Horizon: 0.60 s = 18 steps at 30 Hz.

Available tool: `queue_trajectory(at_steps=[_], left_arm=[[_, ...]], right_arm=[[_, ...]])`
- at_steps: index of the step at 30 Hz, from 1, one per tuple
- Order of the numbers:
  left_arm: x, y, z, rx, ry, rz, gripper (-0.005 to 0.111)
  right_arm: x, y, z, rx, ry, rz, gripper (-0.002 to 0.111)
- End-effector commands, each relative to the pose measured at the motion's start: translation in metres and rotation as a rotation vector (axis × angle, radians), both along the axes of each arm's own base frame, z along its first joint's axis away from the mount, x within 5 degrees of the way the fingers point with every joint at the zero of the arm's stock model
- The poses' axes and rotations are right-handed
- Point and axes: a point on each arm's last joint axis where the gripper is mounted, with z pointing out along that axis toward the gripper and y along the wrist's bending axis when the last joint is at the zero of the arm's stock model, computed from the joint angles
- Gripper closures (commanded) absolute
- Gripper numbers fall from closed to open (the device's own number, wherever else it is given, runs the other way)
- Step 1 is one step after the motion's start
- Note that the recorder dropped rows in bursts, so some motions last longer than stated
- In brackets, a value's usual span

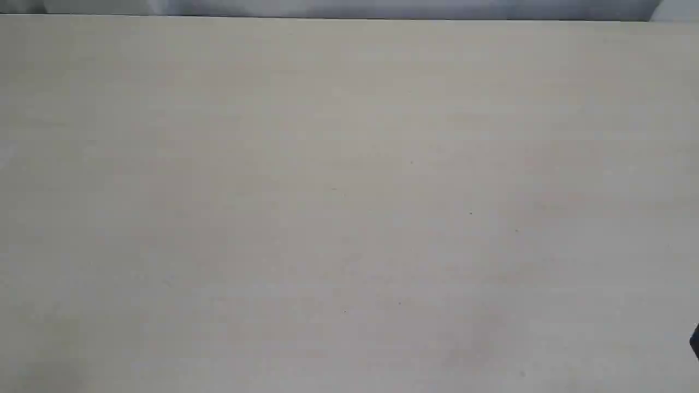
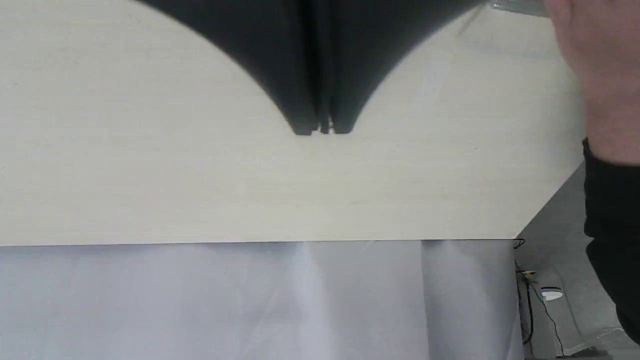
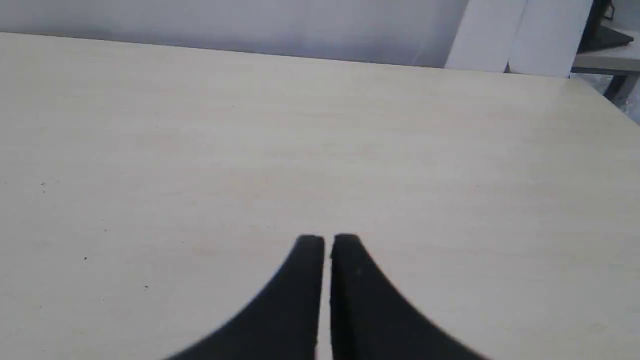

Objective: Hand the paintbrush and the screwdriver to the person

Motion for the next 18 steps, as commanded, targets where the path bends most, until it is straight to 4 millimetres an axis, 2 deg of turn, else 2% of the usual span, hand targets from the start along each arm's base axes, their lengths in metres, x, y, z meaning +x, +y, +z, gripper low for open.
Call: queue_trajectory(at_steps=[1,18], left_arm=[[0.0000,-0.0006,0.0000,-0.004,-0.007,-0.009,0.107],[0.0000,-0.0006,0.0000,-0.004,-0.007,-0.009,0.107]], right_arm=[[-0.0001,0.0017,-0.0008,-0.016,0.001,0.037,0.104],[-0.0001,0.0017,-0.0008,-0.016,0.001,0.037,0.104]])
